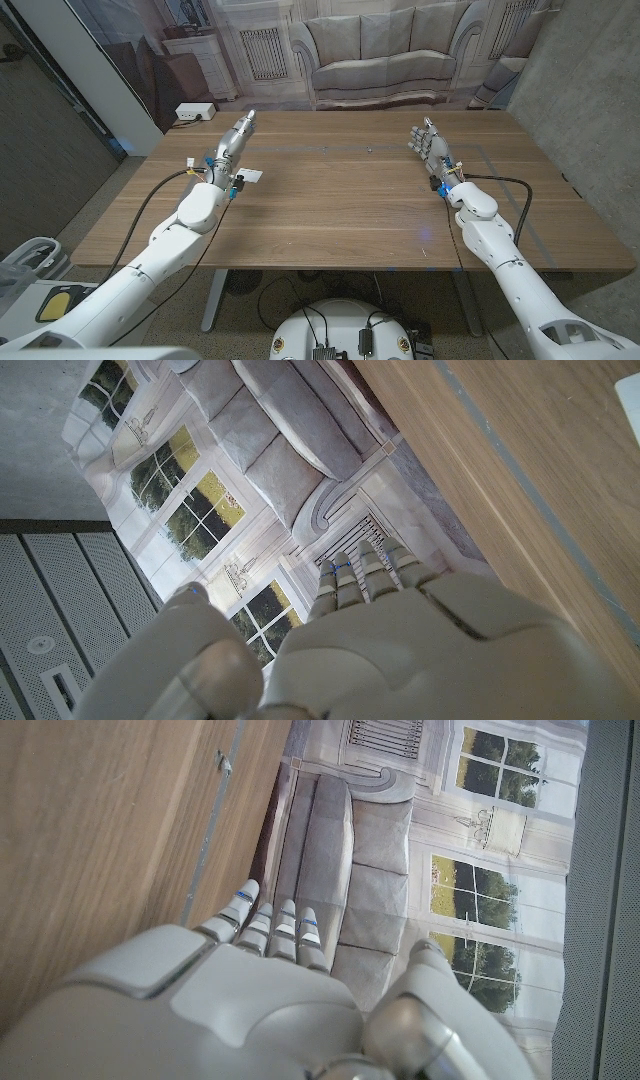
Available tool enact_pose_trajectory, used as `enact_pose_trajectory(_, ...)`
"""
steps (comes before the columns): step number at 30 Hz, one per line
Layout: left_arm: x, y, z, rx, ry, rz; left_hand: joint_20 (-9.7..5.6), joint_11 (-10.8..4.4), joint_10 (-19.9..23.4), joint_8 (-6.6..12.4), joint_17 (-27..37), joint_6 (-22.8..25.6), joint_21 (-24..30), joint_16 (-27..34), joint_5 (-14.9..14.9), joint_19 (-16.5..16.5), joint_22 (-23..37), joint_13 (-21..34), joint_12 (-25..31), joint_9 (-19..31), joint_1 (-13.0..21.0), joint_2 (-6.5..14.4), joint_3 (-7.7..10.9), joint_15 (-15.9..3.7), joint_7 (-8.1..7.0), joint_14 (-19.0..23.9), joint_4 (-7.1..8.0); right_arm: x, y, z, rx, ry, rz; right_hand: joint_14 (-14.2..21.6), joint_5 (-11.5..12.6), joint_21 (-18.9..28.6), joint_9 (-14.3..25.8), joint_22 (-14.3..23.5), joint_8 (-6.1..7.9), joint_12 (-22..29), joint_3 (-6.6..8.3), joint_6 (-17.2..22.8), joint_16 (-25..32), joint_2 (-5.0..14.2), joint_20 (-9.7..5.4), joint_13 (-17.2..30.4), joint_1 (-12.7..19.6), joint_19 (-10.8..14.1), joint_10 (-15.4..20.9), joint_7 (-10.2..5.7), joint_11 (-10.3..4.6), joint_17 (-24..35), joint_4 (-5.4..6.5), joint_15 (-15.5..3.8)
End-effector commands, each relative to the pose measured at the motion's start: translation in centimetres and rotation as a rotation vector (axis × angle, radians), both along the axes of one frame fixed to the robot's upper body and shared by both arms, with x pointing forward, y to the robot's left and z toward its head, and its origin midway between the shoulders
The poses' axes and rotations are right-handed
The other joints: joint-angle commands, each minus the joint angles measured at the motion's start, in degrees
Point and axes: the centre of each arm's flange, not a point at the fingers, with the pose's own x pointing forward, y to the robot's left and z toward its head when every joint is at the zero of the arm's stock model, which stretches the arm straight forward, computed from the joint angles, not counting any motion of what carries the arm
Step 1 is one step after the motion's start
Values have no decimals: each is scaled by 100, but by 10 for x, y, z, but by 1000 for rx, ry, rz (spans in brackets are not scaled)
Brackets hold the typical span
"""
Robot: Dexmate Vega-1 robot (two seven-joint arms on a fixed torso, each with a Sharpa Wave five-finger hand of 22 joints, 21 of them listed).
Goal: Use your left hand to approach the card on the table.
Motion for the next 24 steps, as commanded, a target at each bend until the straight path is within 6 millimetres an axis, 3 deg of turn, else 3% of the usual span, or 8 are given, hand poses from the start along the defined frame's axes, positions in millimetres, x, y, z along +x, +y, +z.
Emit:
enact_pose_trajectory(1,-1,5,6,34,-7,20,-214,-2,63,20,10,42,1,27,61,40,32,18,11,21,69,6,9,9,-4,52,-24,-4,3,1,-21,1,4,35,-14,-11,18,13,24,13,21,51,-11,28,-170,15,22,45,33,-23,-4,8,-34,15)
enact_pose_trajectory(24,-16,26,9,91,-41,101,-169,-15,109,4,13,95,-5,25,69,63,35,20,-7,24,101,31,-6,1,-16,128,-33,0,9,10,-44,12,16,55,-23,-64,19,15,21,6,7,61,-14,40,-164,16,8,73,53,-15,2,12,-41,14)
